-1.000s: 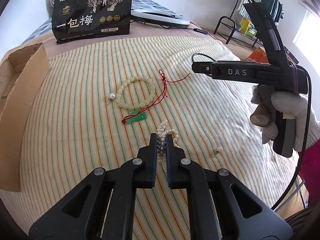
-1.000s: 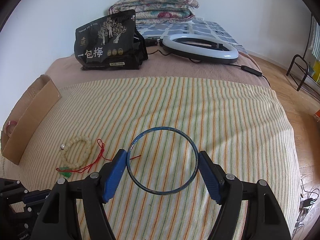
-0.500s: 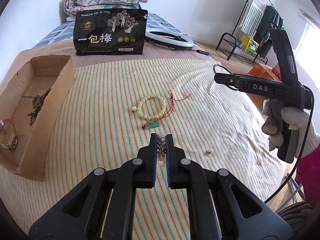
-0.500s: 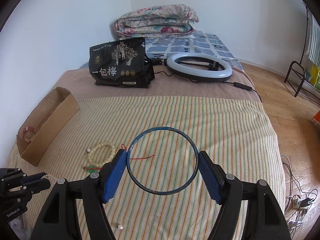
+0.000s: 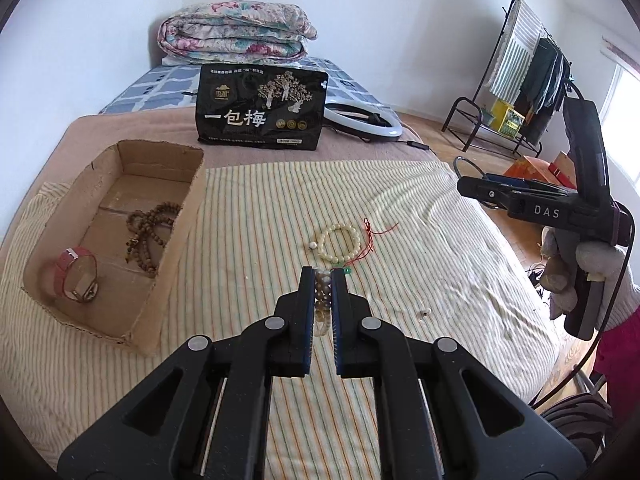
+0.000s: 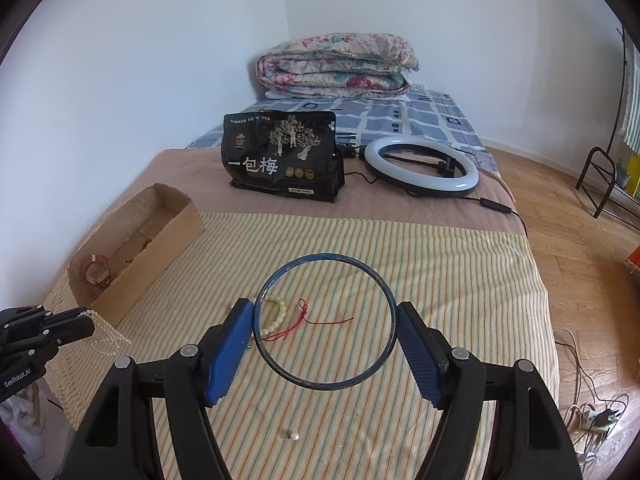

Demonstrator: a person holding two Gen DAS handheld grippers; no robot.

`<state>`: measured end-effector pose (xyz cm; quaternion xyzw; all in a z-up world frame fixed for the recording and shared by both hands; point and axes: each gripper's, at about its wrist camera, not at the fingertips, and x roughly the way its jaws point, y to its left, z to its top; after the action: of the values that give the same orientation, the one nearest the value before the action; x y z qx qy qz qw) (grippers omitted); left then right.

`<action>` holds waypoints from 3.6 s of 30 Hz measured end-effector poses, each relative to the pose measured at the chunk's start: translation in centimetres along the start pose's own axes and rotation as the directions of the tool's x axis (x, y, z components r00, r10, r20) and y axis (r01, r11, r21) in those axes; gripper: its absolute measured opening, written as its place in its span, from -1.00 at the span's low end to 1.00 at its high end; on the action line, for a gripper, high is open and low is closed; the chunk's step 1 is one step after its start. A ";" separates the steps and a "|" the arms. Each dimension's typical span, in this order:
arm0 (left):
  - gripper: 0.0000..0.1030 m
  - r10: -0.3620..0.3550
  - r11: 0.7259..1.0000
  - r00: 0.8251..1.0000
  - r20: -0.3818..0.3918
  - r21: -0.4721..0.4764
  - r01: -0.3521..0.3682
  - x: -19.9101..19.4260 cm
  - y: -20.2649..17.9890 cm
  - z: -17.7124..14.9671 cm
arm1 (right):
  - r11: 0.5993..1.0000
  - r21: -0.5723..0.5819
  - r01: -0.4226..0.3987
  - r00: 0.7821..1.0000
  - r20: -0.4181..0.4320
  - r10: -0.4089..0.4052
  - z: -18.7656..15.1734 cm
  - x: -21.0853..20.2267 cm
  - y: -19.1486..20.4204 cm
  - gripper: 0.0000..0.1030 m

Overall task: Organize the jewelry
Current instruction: 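Carry the pearl necklace and bangle over the cardboard box with both tools, then open the left tool to drop the pearls while the right tool drops the bangle into the box, then move the left tool to the cream bead bracelet while the right tool approaches the small white bead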

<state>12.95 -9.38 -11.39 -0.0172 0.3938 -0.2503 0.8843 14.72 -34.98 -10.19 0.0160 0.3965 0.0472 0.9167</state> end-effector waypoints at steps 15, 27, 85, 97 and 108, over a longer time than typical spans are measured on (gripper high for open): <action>-0.89 0.077 0.996 0.993 0.094 -0.059 -0.071 -5.6 5.8 2.0 | 0.994 -0.063 -0.086 0.995 0.035 0.088 2.8 -0.9 6.9 0.44; -0.89 0.153 0.982 0.979 0.134 -0.134 -0.135 -7.9 11.7 3.6 | 0.978 -0.122 -0.168 0.985 0.029 0.172 6.0 1.6 12.8 0.44; -0.34 0.146 0.978 0.988 0.045 -0.154 -0.138 -3.2 15.9 2.9 | 0.957 -0.110 -0.269 0.963 -0.063 0.263 10.1 13.3 21.4 0.69; -0.34 0.138 0.982 0.989 0.062 -0.142 -0.128 -3.8 13.6 3.3 | 0.971 -0.107 -0.212 0.977 -0.001 0.213 9.6 9.0 17.5 0.69; -0.34 0.097 0.990 0.993 0.061 -0.106 -0.090 -3.3 10.4 3.4 | 0.987 -0.097 -0.127 0.990 0.047 0.132 7.6 3.9 11.5 0.69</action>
<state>17.91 0.68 -9.12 -0.0527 0.3770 -0.1873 0.9056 22.09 -23.05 -7.00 0.0002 0.3674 0.1246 0.9217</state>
